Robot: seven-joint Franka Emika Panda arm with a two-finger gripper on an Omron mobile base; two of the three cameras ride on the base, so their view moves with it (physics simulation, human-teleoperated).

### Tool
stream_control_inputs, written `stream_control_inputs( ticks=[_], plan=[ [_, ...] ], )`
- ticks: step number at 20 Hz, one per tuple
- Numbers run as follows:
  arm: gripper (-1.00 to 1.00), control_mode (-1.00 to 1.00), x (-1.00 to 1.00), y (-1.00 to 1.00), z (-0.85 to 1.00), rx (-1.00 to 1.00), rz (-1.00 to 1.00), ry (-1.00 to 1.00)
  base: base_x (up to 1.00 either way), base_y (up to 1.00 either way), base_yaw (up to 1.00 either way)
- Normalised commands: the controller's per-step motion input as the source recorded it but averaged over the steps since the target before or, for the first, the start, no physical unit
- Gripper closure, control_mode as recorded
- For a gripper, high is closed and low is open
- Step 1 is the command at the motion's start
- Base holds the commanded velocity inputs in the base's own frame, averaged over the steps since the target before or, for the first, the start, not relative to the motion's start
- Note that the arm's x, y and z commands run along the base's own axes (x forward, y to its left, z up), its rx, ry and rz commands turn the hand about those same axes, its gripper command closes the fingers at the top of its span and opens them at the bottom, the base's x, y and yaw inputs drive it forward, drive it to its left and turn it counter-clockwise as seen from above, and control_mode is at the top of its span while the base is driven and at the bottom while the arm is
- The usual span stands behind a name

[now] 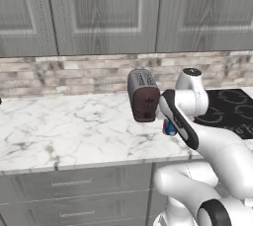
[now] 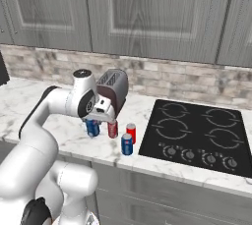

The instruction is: Four empty soda cans are scattered around the kitchen. Gather all the cans and cluster them next to the stove for recycling.

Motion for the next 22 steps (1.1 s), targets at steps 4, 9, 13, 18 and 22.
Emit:
stream_control_inputs(
  ticks=[4, 9, 13, 18, 22],
  plan=[
    [1.00, -1.00, 0.20, -0.13, -0.28, -0.05, 0.00, 0.00, 0.00, 0.00, 0.00],
    [1.00, -1.00, 0.16, -0.10, -0.26, -0.04, 0.00, 0.00, 0.00, 0.00, 0.00],
    [1.00, -1.00, 0.08, -0.04, -0.20, 0.00, 0.00, 0.00, 0.00, 0.00, 0.00],
    [1.00, -1.00, 0.12, -0.03, -0.21, 0.00, 0.00, 0.00, 0.00, 0.00, 0.00],
    [1.00, -1.00, 0.13, -0.05, -0.21, 0.00, 0.00, 0.00, 0.00, 0.00, 0.00]
  ],
)
